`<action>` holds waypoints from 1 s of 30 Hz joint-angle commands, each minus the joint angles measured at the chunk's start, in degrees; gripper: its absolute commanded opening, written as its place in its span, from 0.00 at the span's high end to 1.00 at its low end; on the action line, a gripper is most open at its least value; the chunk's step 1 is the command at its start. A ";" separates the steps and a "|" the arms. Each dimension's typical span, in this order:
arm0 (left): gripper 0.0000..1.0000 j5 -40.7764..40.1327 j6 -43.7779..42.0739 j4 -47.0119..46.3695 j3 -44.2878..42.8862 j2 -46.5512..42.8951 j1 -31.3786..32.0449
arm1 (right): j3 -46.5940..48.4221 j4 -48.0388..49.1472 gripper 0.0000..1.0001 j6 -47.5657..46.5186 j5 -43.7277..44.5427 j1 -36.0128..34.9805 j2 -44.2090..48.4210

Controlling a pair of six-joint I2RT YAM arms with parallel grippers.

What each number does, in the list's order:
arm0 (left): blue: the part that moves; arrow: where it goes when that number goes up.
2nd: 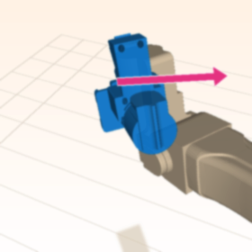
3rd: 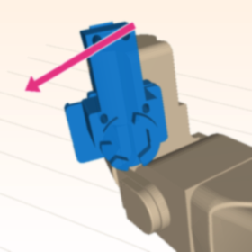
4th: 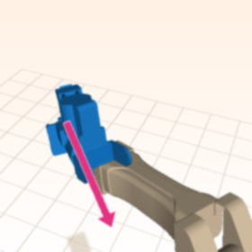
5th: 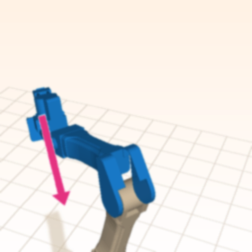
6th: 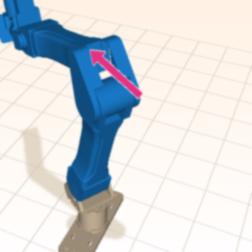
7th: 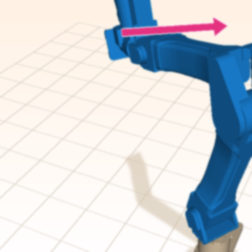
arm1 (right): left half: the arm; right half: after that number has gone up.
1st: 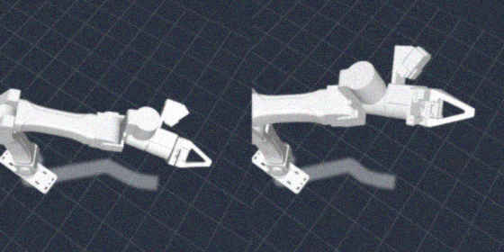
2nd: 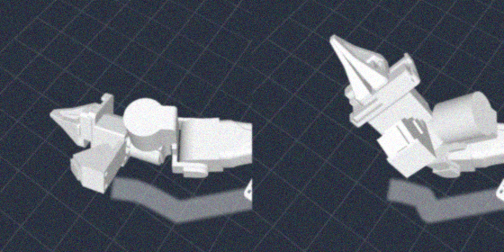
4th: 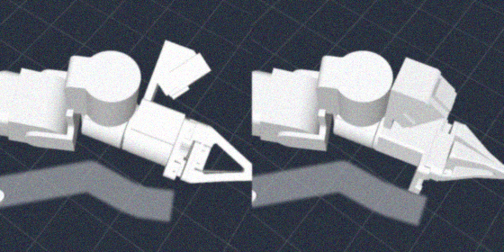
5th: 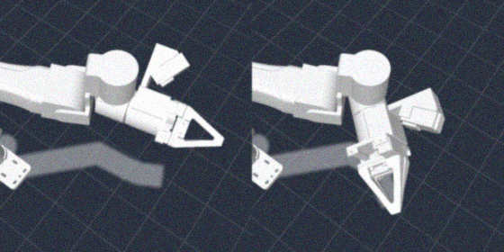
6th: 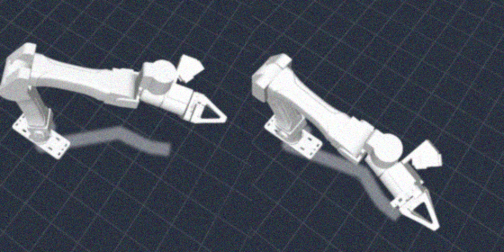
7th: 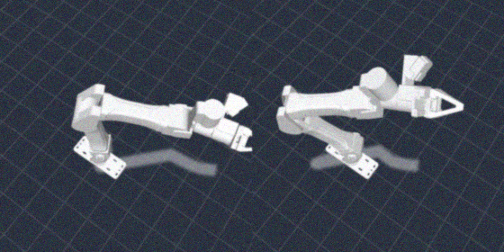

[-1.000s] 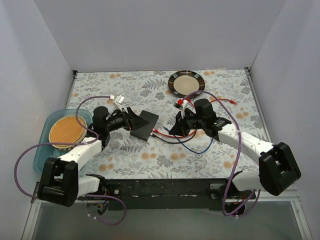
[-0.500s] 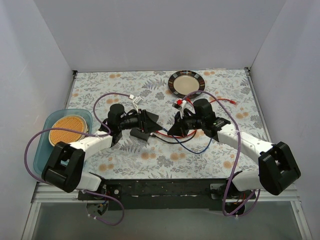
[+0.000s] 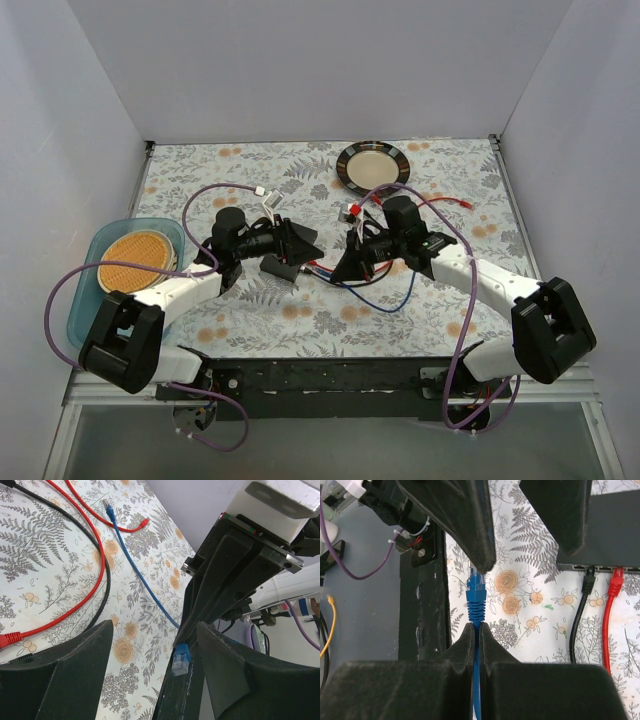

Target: Insert the plug into the switch port

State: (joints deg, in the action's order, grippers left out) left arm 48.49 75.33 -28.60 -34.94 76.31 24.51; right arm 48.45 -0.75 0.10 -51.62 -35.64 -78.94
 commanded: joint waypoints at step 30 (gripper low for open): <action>0.45 -1.20 0.78 -1.20 -3.73 1.64 3.17 | 0.34 2.33 0.99 2.10 15.49 0.57 5.90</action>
State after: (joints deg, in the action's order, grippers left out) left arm 48.27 75.90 -28.93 -36.07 77.23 26.87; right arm 49.69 -2.13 1.56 -34.89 -35.22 -74.35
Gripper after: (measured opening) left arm 0.579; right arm 0.033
